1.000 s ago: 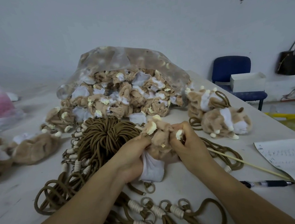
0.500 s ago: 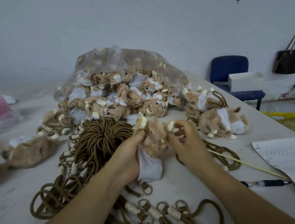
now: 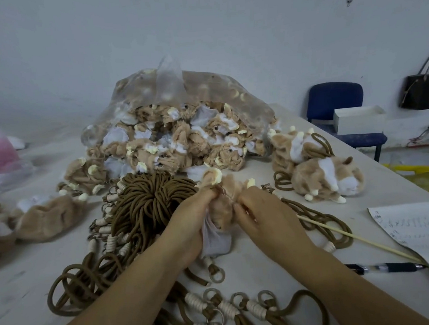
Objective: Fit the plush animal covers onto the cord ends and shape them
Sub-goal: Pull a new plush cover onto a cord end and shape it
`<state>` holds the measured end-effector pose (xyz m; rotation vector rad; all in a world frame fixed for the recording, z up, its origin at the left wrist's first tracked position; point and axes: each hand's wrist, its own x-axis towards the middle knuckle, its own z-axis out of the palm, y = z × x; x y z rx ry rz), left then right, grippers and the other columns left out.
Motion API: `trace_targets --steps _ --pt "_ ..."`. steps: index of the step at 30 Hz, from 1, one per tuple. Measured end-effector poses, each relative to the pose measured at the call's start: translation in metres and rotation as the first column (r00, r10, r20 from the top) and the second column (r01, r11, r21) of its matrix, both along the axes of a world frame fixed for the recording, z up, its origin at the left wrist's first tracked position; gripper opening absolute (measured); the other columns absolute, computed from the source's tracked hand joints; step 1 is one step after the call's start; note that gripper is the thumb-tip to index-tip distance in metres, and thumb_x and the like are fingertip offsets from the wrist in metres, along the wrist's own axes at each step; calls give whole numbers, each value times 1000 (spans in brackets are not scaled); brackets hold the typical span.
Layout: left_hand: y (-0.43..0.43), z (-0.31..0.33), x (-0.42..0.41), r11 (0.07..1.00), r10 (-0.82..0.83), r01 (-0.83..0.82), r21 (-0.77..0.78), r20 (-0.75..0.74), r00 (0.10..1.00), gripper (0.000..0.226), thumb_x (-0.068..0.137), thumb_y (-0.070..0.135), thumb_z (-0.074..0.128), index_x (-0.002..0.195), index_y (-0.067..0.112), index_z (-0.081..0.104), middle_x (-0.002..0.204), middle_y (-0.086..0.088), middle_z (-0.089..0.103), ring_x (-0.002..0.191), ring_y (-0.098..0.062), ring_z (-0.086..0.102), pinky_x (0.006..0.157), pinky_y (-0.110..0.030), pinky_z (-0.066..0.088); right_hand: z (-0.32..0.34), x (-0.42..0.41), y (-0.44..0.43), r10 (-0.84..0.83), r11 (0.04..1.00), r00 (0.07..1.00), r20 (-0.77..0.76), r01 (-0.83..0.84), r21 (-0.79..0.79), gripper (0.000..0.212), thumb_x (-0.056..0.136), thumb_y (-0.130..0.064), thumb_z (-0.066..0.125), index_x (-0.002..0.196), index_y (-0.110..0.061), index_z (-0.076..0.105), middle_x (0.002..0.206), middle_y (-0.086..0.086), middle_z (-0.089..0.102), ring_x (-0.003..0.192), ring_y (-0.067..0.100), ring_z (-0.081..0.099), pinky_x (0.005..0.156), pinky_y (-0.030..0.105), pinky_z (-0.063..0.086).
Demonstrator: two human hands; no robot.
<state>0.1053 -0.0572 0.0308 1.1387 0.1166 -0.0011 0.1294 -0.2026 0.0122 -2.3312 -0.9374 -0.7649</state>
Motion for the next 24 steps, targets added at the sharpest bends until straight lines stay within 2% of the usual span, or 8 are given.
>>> trace_targets --steps 1,3,5,7,13,17,20,24 --pt "2 -3 0 966 90 -108 234 87 992 16 94 15 56 102 19 69 114 -7 64 105 -21 59 88 -32 49 -1 1 0 12 1000 999 -51 -12 11 27 94 -21 51 75 -29 33 67 -15 32 64 5 32 50 15 23" --pt "9 -6 -2 553 78 -414 723 449 890 33 89 24 59 121 31 53 137 4 42 127 -8 42 104 -29 38 -1 3 -1 45 996 986 -163 -32 81 30 95 -23 49 72 -33 34 66 -15 39 66 2 41 53 17 28" --pt "14 -14 2 152 -250 -615 774 632 734 66 83 34 58 144 28 33 153 8 24 144 -8 19 118 -34 18 0 4 -2 85 987 965 -246 -48 152 24 95 -27 46 73 -33 41 68 -13 45 65 2 46 55 22 34" --pt "12 -21 3 -44 -453 -663 747 577 680 74 82 37 57 149 22 28 155 3 31 149 -13 11 122 -40 8 2 1 -2 123 984 958 -258 -84 157 18 93 -29 45 77 -36 43 67 -15 47 63 3 47 55 19 34" --pt "12 -25 5 -4 -386 -697 717 642 662 35 85 32 47 107 17 68 113 5 67 133 -16 39 117 -46 12 5 -12 7 164 986 974 -154 -161 32 19 91 -29 44 72 -30 39 62 -16 37 61 3 40 54 17 28" --pt "12 -26 6 -17 -350 -694 720 646 679 23 83 27 56 99 15 68 105 3 66 126 -20 47 117 -45 13 10 -19 10 227 970 952 -207 -202 133 23 87 -40 35 67 -29 39 63 -11 41 61 8 40 55 22 31" --pt "11 -22 5 41 -315 -712 701 685 657 31 82 37 49 94 14 66 101 1 66 121 -18 47 113 -46 20 12 -21 7 284 933 922 -264 -201 299 34 92 -29 47 62 -39 36 61 -19 47 58 3 45 55 14 34" --pt "9 -16 6 122 -270 -632 765 639 721 17 81 34 55 86 19 61 90 7 60 97 -18 57 95 -44 44 12 -18 2 288 919 893 -346 -157 362 41 95 -17 51 60 -33 36 53 -18 44 49 1 40 48 11 32"
